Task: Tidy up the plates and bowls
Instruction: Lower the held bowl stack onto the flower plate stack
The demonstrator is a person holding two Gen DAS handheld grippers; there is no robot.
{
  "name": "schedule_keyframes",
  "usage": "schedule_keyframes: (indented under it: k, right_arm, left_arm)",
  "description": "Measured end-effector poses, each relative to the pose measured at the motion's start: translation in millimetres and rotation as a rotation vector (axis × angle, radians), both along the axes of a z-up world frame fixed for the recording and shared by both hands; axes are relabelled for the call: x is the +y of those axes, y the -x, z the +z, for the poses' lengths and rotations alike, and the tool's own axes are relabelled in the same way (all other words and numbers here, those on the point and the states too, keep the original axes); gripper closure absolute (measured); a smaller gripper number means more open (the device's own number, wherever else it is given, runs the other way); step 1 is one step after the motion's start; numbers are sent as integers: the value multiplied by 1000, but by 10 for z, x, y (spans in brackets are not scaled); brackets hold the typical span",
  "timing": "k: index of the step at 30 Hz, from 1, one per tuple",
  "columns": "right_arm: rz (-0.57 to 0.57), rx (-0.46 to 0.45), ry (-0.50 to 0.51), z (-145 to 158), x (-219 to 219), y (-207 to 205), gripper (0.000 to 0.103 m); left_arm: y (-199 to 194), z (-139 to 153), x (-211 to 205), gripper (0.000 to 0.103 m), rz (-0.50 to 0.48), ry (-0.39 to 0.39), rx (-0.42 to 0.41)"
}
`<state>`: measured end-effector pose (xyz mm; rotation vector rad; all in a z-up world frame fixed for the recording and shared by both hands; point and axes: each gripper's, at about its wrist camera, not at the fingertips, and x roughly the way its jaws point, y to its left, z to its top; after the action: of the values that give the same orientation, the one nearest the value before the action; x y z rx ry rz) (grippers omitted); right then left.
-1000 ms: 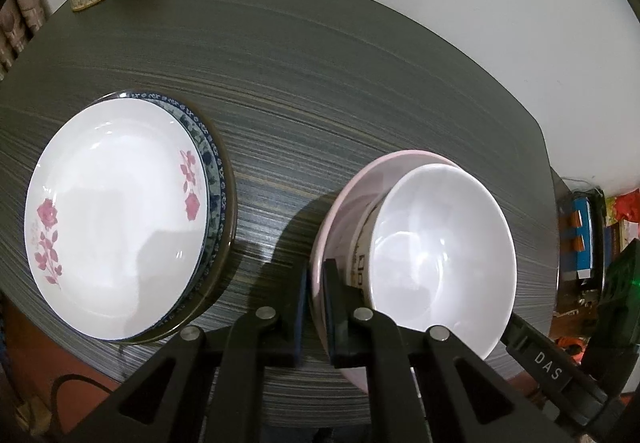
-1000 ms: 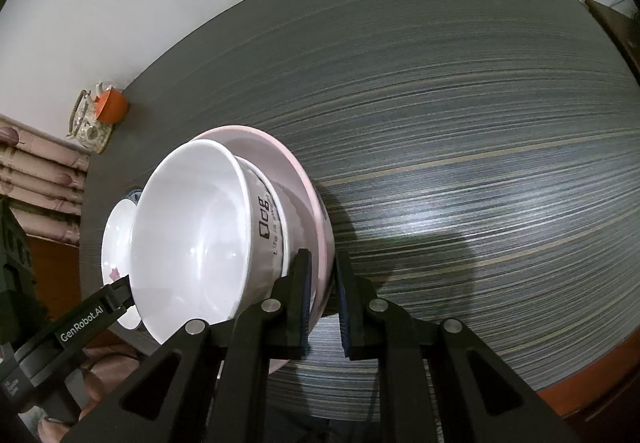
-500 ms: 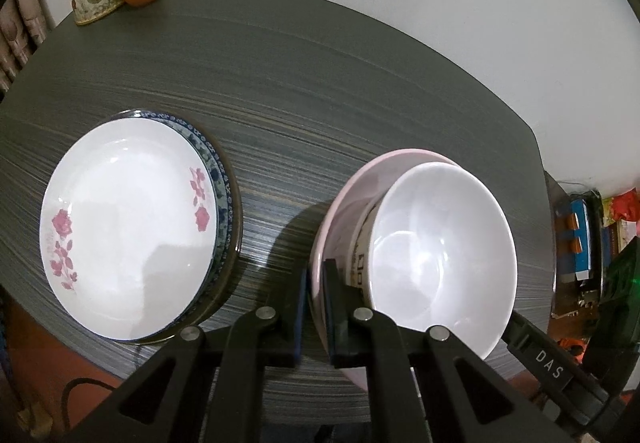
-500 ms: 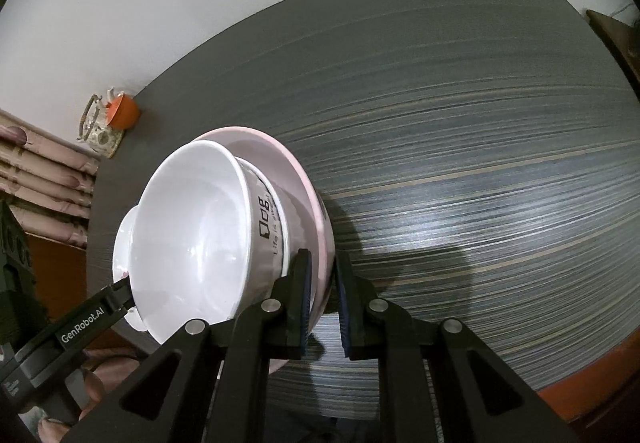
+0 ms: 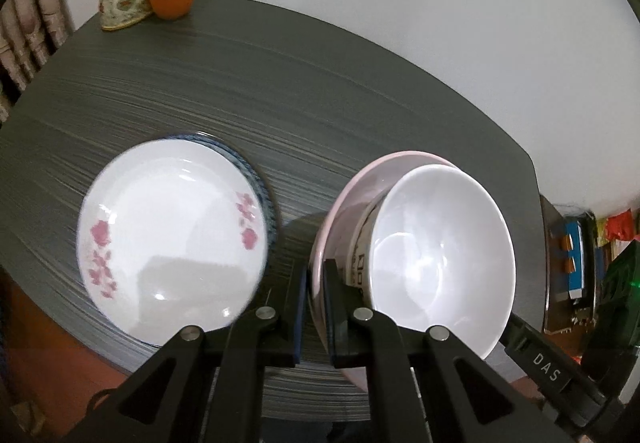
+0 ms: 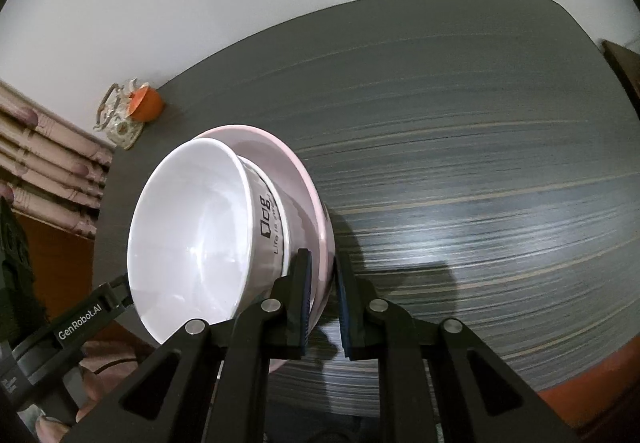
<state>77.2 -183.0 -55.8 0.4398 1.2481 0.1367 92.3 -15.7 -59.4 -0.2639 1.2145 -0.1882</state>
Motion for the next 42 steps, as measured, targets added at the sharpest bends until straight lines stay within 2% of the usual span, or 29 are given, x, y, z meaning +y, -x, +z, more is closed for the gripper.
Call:
schedule_keyframes:
  k: [9, 19, 24, 36, 42]
  right_arm:
    - [86, -28, -14, 139, 472, -140, 89]
    - [175, -12, -22, 99, 1002, -242, 89]
    - [209, 3, -20, 48, 1256, -244, 89]
    - [230, 10, -2, -59, 1465, -214, 89]
    - [230, 18, 9, -97, 1506, -219, 89]
  left_arm:
    - [2, 168, 518, 97, 84, -14, -32]
    - [-11, 189, 1035, 97, 162, -48, -35]
    - [39, 117, 1303, 97, 193, -49, -19]
    - [43, -49, 1505, 97, 221, -47, 14]
    - [-186, -195, 1655, 97, 224, -44, 32]
